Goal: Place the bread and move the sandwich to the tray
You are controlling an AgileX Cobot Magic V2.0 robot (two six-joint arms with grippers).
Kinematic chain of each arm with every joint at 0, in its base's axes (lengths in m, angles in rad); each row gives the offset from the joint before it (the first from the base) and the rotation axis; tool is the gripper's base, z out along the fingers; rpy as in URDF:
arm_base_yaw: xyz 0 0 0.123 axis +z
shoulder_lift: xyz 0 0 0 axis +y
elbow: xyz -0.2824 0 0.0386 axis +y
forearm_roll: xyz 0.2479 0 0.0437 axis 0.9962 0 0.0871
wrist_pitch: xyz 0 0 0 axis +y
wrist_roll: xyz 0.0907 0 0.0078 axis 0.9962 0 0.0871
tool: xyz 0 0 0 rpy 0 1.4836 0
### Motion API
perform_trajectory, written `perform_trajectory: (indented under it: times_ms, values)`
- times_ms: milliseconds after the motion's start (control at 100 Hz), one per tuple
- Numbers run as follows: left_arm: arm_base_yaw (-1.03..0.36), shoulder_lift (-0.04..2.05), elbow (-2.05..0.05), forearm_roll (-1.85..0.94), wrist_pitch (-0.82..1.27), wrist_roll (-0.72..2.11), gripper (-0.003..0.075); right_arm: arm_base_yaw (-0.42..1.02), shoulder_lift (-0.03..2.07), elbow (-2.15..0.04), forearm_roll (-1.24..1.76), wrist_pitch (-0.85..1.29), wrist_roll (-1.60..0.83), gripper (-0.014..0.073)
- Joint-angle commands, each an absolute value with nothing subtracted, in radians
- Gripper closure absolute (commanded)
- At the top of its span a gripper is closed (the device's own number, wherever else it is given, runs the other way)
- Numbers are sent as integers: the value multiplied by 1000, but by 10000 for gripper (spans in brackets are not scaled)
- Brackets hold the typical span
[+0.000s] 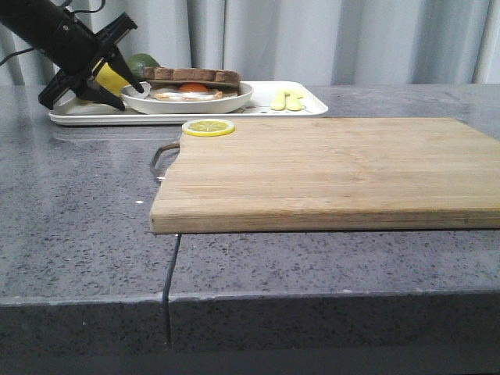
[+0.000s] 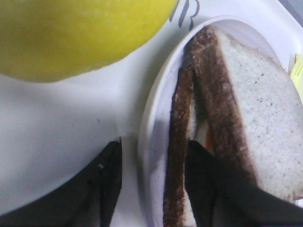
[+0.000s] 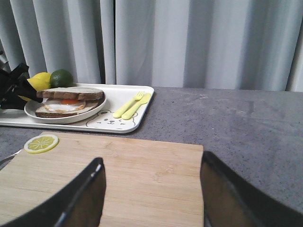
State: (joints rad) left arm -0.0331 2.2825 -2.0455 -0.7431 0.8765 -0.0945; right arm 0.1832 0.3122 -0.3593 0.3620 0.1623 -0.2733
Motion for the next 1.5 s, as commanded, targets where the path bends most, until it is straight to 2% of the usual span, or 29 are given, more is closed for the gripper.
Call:
perform_trajectory:
  times_ms: [0, 410, 600, 780, 1090, 1330, 1490]
  values:
    - [-23, 2211, -2076, -770, 894, -96, 393, 180, 317, -386, 357, 93, -277, 148]
    - [16, 2177, -2318, -676, 1147, -96, 393, 180, 317, -386, 357, 93, -277, 148]
    - [4, 2089, -2354, -543, 1173, -79, 393, 180, 317, -386, 357, 93, -277, 148]
    - [-45, 1976, -2354, -291, 1188, -64, 393, 180, 317, -386, 357, 93, -277, 148]
    - [-112, 1792, -2354, -201, 1166, -61, 393, 180, 317, -386, 357, 93, -277, 148]
    - [-234, 1685, -2349, -67, 1154, -61, 393, 180, 317, -386, 357, 85, -278, 148]
    - [-312, 1609, -2265, 41, 1124, -74, 393, 180, 317, -386, 357, 83, -278, 148]
